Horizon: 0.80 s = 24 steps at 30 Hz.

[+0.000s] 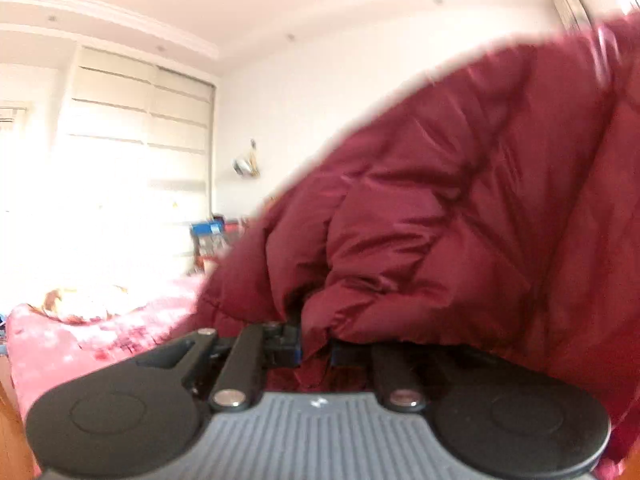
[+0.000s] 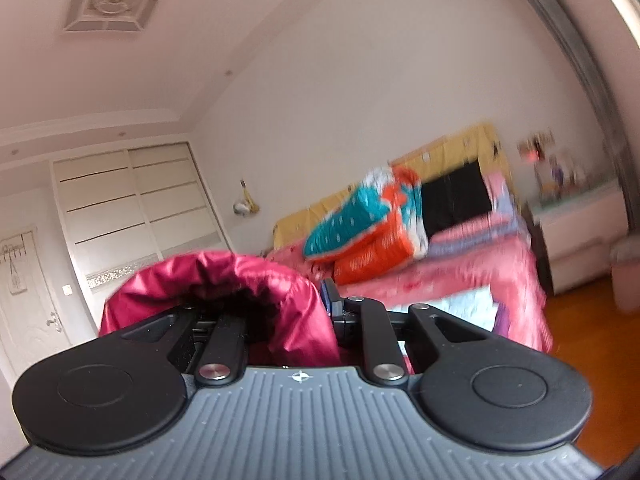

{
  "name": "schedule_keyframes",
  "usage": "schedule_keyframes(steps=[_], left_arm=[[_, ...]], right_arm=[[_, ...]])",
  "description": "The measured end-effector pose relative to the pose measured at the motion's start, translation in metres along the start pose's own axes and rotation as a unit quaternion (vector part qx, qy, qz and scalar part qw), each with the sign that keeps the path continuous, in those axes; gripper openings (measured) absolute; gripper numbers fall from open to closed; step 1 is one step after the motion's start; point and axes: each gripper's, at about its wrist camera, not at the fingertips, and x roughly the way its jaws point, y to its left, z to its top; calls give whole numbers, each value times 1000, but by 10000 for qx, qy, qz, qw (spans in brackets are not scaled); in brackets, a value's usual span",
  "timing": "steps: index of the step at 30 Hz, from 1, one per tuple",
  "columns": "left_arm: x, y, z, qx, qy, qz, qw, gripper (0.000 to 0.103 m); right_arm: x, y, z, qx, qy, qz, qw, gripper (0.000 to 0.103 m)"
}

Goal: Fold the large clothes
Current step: 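Lift the jacket high with both grippers and shake it out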

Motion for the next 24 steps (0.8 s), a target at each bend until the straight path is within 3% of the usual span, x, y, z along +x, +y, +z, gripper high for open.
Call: schedule_keyframes(steps=[12, 17, 24], left_arm=[[-75, 73, 95, -564, -1116, 111, 9921, 8], [-98, 73, 120, -619, -1556, 166, 9857, 8], [-100, 67, 148, -798, -2104, 307, 9739, 8]], right_arm=[[-58, 35, 46, -406, -705, 265, 9963, 21], [-84, 54, 64, -706, -1012, 410, 9915, 21], [-106, 67, 87, -826, -1313, 612, 9860, 21]])
